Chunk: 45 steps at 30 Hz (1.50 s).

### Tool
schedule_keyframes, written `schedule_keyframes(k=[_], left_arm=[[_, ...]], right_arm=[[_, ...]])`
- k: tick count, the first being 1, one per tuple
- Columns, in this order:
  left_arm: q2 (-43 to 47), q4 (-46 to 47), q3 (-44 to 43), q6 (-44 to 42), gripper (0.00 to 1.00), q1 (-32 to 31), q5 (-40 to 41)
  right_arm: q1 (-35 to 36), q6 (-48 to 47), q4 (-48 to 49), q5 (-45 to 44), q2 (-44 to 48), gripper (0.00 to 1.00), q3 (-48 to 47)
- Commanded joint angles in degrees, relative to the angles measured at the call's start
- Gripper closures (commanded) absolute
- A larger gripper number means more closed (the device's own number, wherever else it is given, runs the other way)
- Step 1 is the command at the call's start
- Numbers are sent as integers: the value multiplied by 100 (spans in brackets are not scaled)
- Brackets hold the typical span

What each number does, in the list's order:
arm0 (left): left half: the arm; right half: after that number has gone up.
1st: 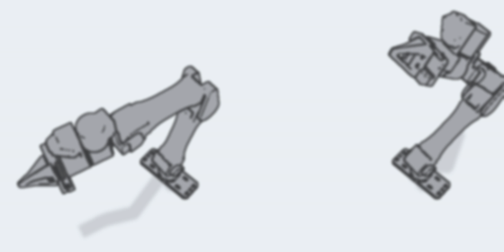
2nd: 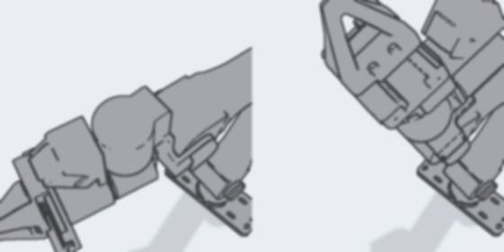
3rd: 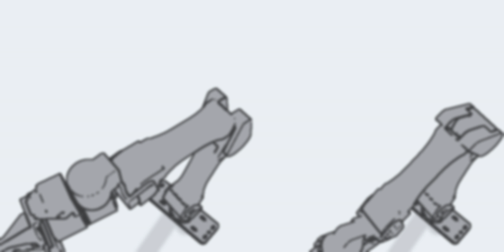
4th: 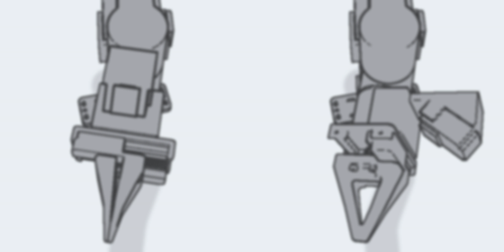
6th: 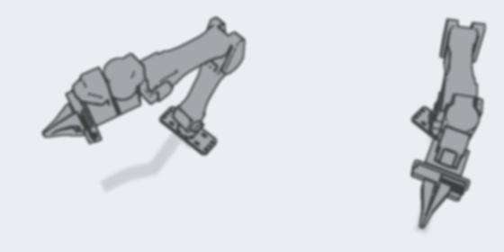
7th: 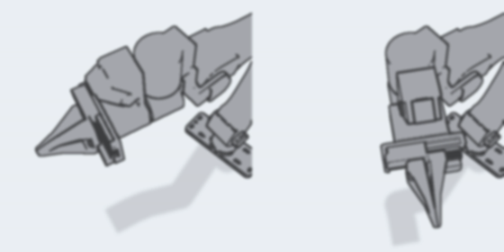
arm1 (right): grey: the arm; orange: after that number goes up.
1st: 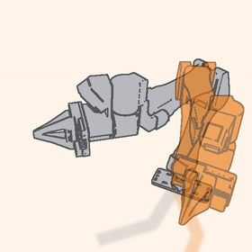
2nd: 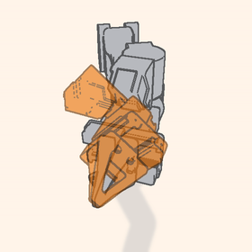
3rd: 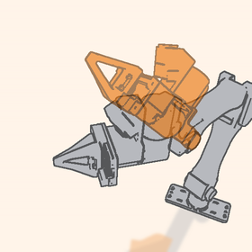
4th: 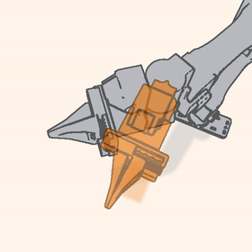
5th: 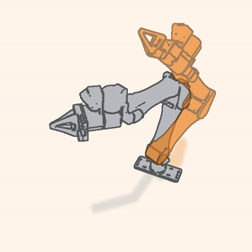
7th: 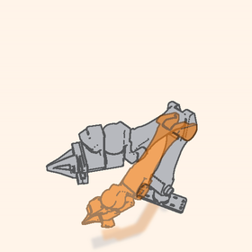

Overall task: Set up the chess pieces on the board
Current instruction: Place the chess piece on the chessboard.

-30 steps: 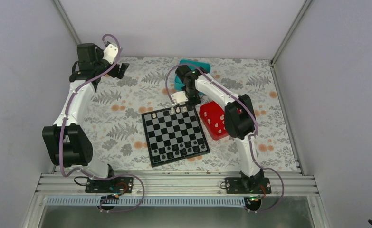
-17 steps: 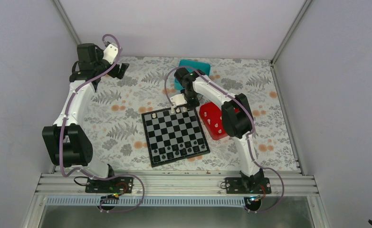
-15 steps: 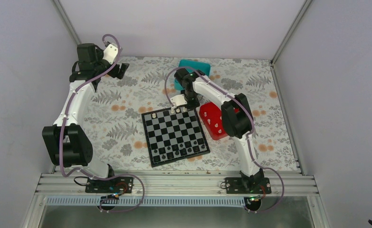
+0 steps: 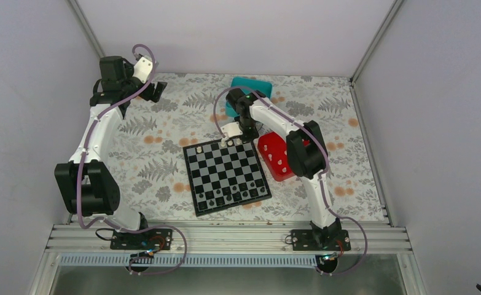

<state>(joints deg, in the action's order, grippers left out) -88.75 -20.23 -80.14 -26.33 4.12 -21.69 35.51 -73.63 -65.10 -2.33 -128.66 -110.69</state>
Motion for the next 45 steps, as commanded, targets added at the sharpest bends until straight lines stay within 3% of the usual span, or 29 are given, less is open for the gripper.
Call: schedule_keyframes(k=[1,16,26,32,45], left_arm=[[59,92,33,40,0,27,-170],[3,102,27,31,0,33,-160],[24,91,33,25,0,27,-161],[56,80,16,22,0,41,-146],[126,167,53,73,0,124,-131]], right_arm=[[-69,15,59,-92,-74,89,10],[-79,5,75,-101,-166,85,-45],[-100,78,117,-175,13,72,-31],[-236,253,-181,116,646,66,-5],[-2204,540,-304,441,2107,63,1512]])
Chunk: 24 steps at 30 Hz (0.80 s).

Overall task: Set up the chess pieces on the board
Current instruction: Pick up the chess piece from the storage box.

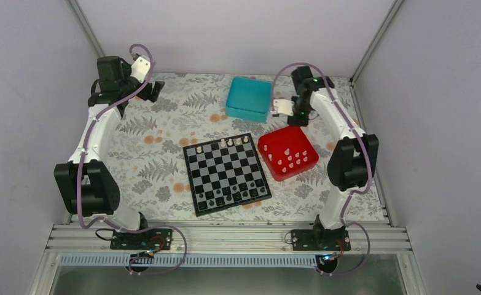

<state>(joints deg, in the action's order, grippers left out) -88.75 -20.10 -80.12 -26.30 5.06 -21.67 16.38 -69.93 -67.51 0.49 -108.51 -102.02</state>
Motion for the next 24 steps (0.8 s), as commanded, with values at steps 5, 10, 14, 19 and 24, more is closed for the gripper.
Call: schedule_keyframes(k=[5,10,14,19,24], left_arm=[[119,117,3,81,0,30,-188],[105,96,-20,82,0,30,-216],[110,103,3,107,0,30,-215],[152,128,61,108,0,30,-167],[146,130,66,108,0,30,-194]], right_arm=[[-387,301,216,535,216,62,1271],[-381,430,458,695,210,61,1688],[-379,509,597,697,146,60,1892],[-381,545,761,600,55,60,1995],[-377,601,864,622,-86,60,2080]])
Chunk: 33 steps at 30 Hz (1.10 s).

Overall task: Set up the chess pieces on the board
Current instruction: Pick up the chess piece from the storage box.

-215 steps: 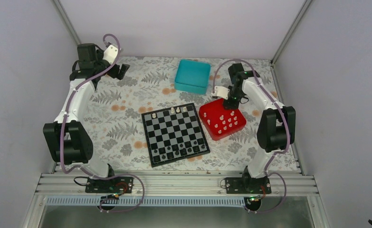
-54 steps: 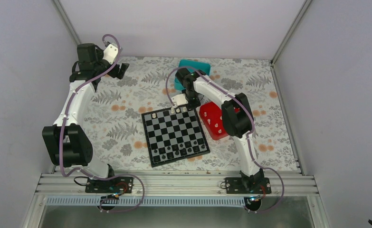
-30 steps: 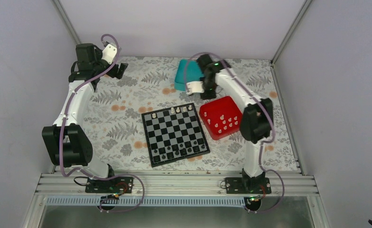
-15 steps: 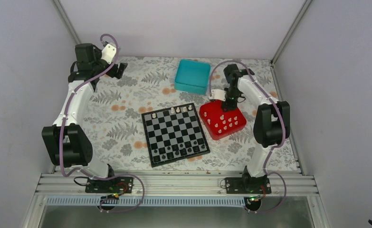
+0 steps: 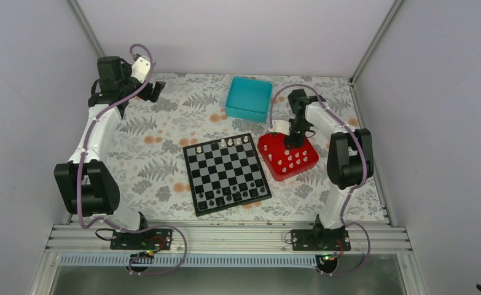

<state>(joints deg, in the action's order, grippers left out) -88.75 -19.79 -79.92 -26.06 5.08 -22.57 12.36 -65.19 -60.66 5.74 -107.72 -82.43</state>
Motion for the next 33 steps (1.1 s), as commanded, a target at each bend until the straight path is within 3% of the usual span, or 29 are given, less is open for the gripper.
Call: schedule_keyframes(k=[1,23,28,33], left_arm=[[134,94,39,86,0,28,-118],[76,96,73,86,0,28,-151],[78,98,73,84,0,28,-142],[104,129,103,93,0,28,-134]], right_arm=[[24,132,190,112,-196,60,130],[26,202,222,100,-451,72,253],[21,220,130,73,-425,88,168],[57,259,-221,-41,-338,93,-103]])
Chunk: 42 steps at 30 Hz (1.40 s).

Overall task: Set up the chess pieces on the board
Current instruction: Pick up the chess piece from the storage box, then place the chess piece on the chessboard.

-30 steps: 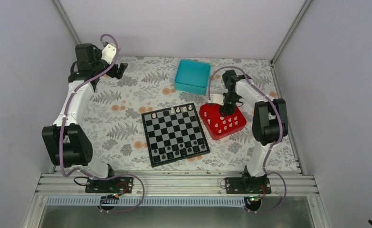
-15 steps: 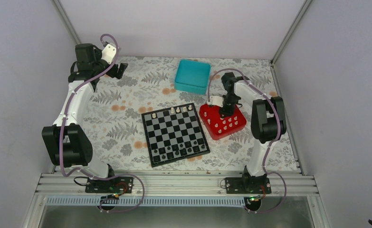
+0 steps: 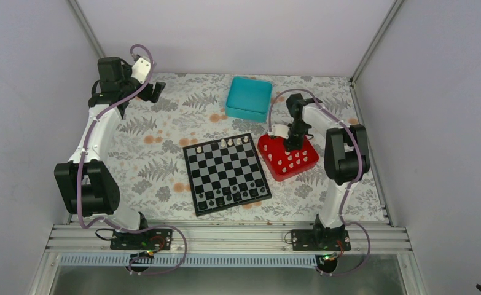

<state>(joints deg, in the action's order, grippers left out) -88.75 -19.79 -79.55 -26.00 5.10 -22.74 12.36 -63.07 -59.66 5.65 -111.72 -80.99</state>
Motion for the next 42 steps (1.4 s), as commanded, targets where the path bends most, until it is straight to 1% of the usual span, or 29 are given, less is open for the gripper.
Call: schedule_keyframes(k=[1,5,9,13,20,26,31,36,42], left_arm=[[118,139,70,86,0,24,-116],[146,142,67,93,0,26,-116],[170,149,32,99,0,26,-117],[210,142,23,96,0,29,-90],[329,151,83,105,0,43,-138],[380,184,134,107,0,47,-165],[405,172,128,106,0,52,-186],[471,175,174,104,0,58,-170],[521,192,203,119,0,95,-162]], right_arm=[[82,51,-387,-86,101,94,-307],[270,99,-784,-278,228,94,-802],[660,130,-1224,-470,222,93,-1743],[1289,197,-1407,-613,6,93,-2694],[2529,154,-1255,-731,-617,92,-3725],[3334,22,-637,-600,-1074,91,-3879],[3835,-111,-323,-434,-1454,91,-3957],[3952,-150,-229,-421,-1915,91,-4152],[3846,-138,47,-516,-2251,89,-4168]])
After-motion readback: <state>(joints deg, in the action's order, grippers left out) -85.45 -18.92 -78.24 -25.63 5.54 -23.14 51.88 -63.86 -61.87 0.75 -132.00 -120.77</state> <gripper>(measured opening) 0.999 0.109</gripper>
